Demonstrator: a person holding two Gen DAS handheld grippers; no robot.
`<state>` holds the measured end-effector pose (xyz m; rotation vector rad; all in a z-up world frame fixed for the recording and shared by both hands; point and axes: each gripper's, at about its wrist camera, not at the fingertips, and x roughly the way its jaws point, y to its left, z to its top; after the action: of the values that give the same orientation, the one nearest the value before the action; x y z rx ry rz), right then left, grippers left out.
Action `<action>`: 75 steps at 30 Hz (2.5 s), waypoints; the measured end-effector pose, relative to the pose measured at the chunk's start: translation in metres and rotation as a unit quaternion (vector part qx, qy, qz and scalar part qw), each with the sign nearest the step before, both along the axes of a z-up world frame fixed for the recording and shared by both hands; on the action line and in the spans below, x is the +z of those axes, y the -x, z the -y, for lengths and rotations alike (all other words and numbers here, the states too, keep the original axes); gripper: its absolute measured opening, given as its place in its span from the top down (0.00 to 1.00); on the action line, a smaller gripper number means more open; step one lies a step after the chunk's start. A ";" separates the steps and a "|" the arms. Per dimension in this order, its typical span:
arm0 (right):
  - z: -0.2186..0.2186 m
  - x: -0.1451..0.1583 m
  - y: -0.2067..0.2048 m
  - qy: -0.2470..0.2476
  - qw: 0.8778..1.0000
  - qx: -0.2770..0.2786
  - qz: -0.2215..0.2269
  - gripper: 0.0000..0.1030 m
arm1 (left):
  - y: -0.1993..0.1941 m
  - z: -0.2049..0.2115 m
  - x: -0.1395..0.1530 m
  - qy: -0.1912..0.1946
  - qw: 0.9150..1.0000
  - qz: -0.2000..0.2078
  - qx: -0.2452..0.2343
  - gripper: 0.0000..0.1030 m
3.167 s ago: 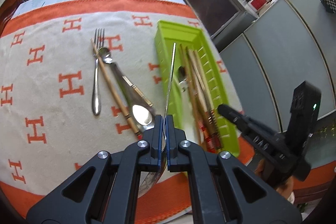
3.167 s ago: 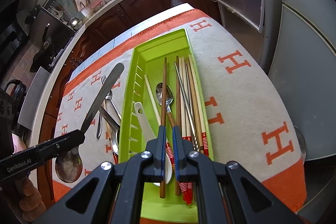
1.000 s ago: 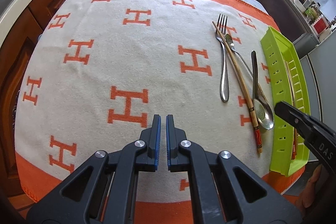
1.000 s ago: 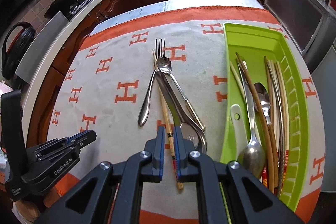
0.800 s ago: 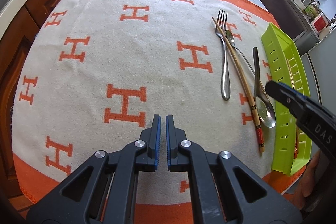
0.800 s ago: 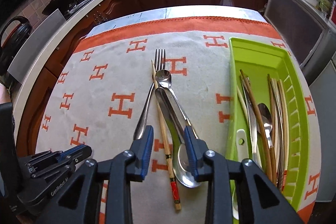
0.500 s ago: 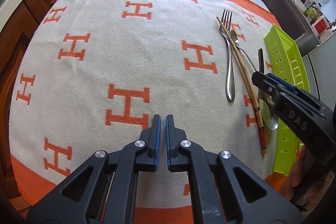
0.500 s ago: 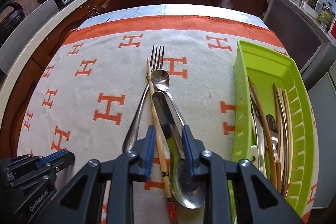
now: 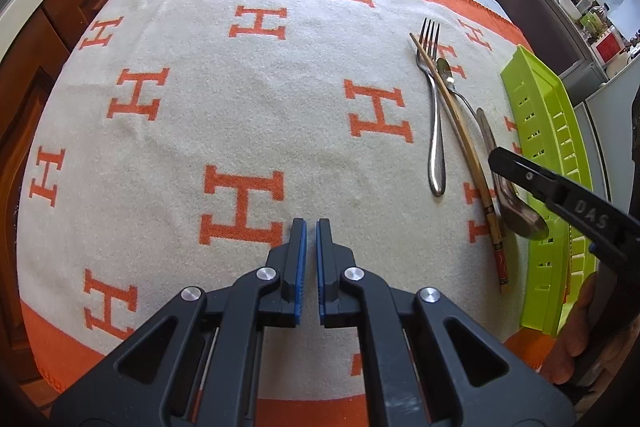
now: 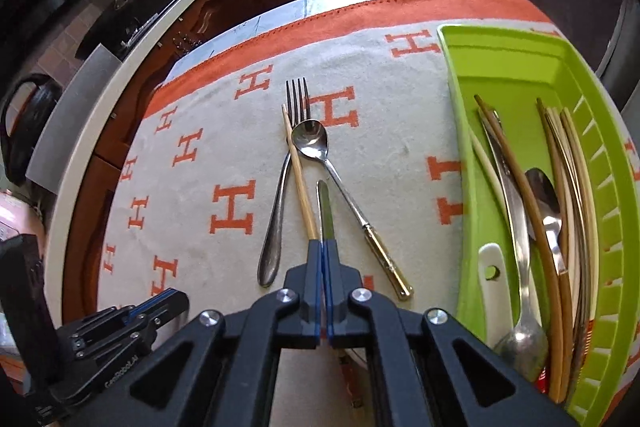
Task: Organize utensils
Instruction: 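Grasp the large steel spoon with the right tool and place it in the tray, then grasp the small steel spoon with the left tool and carry it to the tray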
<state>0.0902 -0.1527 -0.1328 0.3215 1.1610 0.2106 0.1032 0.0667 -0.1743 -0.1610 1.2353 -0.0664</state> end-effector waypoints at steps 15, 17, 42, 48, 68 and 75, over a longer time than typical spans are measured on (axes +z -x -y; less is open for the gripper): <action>0.059 0.051 0.046 -0.136 0.989 -0.046 0.025 0.99 | -0.011 0.036 0.022 0.008 0.999 0.011 -0.039 0.99; 0.069 0.058 0.052 -0.151 0.987 -0.052 0.033 0.99 | -0.019 0.049 0.028 0.021 0.998 0.013 -0.054 0.99; 0.153 0.046 0.080 -0.172 0.975 -0.135 0.035 0.99 | -0.108 0.138 -0.005 0.061 0.997 -0.056 -0.013 0.99; 0.152 0.043 0.081 -0.169 0.976 -0.132 0.034 0.99 | -0.110 0.156 -0.008 0.005 0.999 -0.048 -0.016 0.91; 0.152 0.032 0.072 -0.159 0.978 -0.136 0.013 0.99 | -0.073 0.138 0.018 0.033 0.998 -0.014 -0.047 0.98; 0.149 0.025 0.046 -0.128 0.981 -0.144 0.014 0.95 | -0.041 0.133 0.051 0.075 0.994 -0.002 -0.075 0.98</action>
<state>0.0439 -0.3012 -0.1075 0.7055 1.0466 0.1091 0.1441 -0.0661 -0.1236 -0.1988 1.2460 -0.2902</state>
